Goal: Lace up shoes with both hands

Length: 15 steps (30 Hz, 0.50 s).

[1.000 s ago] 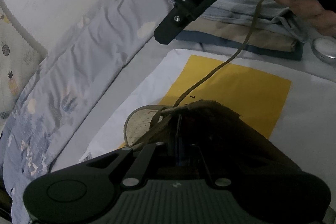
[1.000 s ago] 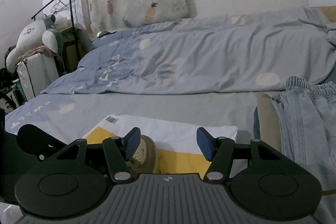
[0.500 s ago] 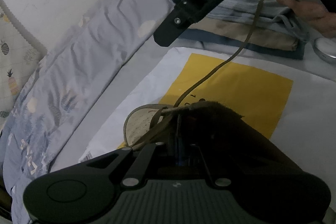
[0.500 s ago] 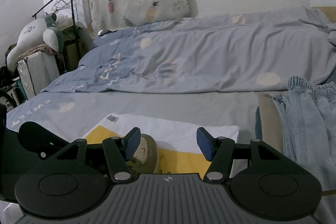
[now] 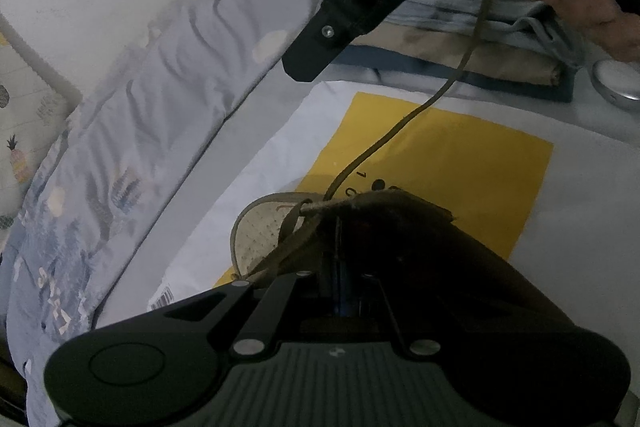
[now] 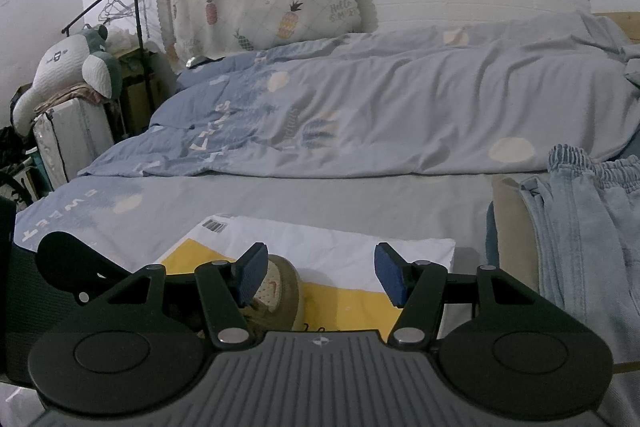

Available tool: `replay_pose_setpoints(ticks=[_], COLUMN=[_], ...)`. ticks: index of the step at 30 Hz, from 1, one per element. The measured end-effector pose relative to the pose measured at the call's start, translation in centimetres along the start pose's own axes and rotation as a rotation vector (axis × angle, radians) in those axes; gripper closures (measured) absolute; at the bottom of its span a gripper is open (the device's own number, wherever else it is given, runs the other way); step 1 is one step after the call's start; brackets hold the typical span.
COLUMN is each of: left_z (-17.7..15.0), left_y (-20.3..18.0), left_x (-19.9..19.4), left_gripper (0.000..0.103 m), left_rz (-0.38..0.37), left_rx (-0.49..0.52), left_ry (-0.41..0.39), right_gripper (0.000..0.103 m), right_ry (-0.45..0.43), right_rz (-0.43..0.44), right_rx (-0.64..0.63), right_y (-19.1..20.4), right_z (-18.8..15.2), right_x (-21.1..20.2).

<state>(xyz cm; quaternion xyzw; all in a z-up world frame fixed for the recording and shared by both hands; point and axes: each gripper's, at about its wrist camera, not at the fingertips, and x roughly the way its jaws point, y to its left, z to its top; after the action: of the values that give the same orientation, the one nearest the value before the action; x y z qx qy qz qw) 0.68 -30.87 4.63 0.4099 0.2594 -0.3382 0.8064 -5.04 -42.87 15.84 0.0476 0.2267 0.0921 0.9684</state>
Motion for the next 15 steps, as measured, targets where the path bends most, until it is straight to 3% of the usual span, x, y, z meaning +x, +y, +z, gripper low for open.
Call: replay_pose_setpoints(ticks=[15], left_z=[-0.42], left_y=[-0.01], left_x=[-0.07], left_gripper=[0.103], left_rz=[0.007], left_rx=[-0.024], left_ry=[-0.061], right_gripper=[0.042], right_ry=[0.006], right_rz=[-0.002], right_rx=[-0.007], right_y=[-0.09], right_z=[-0.64], right_x=[-0.55])
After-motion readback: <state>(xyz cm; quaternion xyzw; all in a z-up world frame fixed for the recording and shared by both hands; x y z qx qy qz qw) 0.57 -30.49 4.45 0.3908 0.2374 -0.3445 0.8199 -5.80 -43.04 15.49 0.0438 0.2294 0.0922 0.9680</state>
